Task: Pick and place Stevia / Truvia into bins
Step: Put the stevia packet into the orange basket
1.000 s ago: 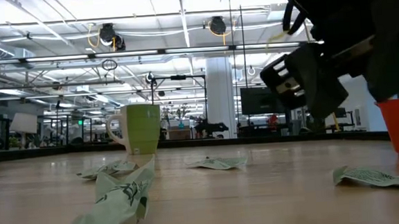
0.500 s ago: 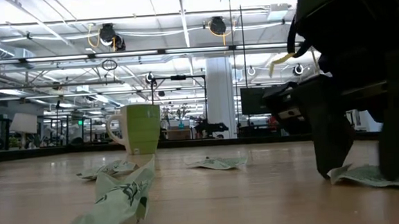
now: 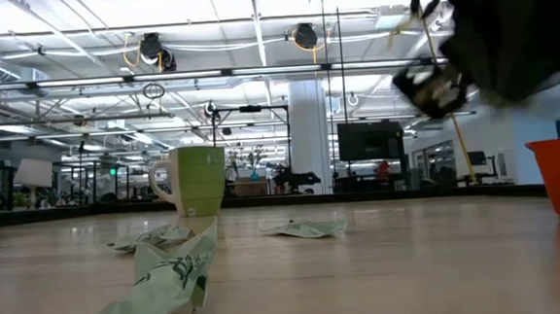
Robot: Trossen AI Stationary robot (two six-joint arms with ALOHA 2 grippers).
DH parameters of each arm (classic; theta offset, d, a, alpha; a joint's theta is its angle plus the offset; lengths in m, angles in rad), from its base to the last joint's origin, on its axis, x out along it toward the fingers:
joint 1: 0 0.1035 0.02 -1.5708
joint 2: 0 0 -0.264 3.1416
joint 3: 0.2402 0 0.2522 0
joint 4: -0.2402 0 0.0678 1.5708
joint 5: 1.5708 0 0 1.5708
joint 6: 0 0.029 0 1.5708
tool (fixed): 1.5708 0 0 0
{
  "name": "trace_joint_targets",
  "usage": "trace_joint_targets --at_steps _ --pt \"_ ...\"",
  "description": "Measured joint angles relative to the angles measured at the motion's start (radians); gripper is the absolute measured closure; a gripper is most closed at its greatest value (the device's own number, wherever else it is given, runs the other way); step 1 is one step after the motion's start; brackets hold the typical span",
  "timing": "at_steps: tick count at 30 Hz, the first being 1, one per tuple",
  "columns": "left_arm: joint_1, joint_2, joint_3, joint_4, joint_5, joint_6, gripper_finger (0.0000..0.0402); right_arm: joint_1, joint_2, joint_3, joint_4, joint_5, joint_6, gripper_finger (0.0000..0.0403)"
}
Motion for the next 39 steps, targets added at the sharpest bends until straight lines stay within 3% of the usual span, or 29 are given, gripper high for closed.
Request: trace_joint_targets --at_steps 7,12,15,23,29,35,39 --pt "0.005 0.000 0.000 0.002 -0.028 0.000 0.0295 0.041 -0.397 0.003 -0.504 0.191 0.036 0.0396" --pt "0.018 0.000 0.000 0.014 -0.053 -0.004 0.0295 0.081 -0.523 -0.001 -0.867 0.341 0.090 0.0389" --pt "0.026 0.000 0.000 0.020 -0.053 -0.007 0.0295 0.084 -0.555 -0.038 -0.934 0.371 0.182 0.0382" --pt "0.038 0.000 0.000 0.059 -0.052 0.001 0.0295 0.079 -0.583 -0.199 -0.755 0.366 0.189 0.0317" --pt "0.036 0.000 0.000 0.058 -0.029 0.028 0.0295 0.072 -0.590 -0.175 -0.690 0.372 0.180 0.0269" --pt "0.036 0.000 0.000 0.058 -0.002 0.045 0.0295 0.062 -0.588 -0.124 -0.290 0.388 -0.050 0.0262" --pt "0.031 0.000 0.000 0.057 0.034 0.046 0.0295 0.005 -0.548 -0.131 0.035 0.323 -0.069 0.0261"
